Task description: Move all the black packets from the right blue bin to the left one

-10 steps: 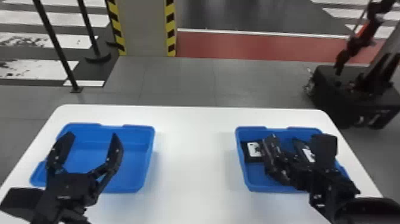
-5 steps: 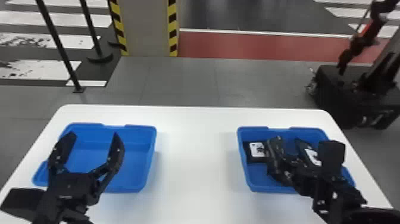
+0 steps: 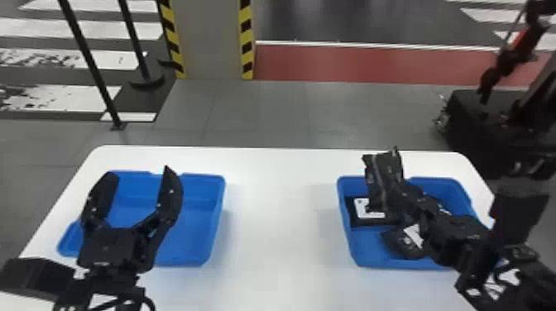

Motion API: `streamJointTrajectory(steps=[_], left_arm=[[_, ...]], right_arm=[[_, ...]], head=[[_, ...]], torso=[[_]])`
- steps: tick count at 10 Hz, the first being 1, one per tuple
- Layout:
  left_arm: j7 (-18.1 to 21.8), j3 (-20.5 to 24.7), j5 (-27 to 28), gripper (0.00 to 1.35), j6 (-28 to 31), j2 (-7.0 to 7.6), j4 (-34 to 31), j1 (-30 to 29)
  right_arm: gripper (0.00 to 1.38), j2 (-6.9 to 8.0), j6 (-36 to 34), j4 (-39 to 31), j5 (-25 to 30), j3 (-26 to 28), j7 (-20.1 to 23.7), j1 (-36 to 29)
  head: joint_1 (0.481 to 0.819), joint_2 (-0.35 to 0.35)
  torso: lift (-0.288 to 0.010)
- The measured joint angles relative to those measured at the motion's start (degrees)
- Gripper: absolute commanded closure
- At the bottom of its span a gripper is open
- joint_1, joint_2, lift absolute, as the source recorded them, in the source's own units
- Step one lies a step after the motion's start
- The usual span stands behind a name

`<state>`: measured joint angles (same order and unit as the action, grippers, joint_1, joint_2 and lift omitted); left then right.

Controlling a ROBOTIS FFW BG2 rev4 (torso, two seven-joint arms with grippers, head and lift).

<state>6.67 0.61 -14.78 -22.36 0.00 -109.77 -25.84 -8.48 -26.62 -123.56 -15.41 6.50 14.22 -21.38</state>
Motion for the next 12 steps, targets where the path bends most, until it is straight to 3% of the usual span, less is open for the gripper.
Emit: streamJointTrajectory(steps=[3,5,6,9,12], left_arm=[[0.74,-2.75,-7.41,0.13,6.98,0.0,-7.75,-1.08],[3.22,-3.99,-10.39,0.13,10.39,0.0,-11.18,-0.45],[4.33,-4.09,-11.23,0.14,13.07,0.0,-12.59,-0.06],[6.94,-3.13,-11.17,0.17,25.82,0.0,-14.31,0.88],[10.88,-0.56,-9.95,0.17,36.88,0.36,-14.32,2.65]], right_arm=[[1.14,-1.76,-4.65,-1.65,-2.38,-0.24,13.62,6.06],[1.14,-1.8,-7.73,7.49,-4.04,-1.95,24.27,14.8],[1.14,-1.76,-8.67,12.17,-4.88,-3.22,27.25,18.62],[1.14,-1.53,-13.16,14.83,-7.32,-8.46,32.45,24.31],[1.14,-0.3,-17.22,20.01,-9.26,-13.68,38.82,30.8]], head=[[0.695,0.049],[0.695,0.061],[0.692,0.071],[0.695,0.097],[0.695,0.16]], torso=[[-0.11],[-0.11],[-0.11],[-0.11],[-0.11]])
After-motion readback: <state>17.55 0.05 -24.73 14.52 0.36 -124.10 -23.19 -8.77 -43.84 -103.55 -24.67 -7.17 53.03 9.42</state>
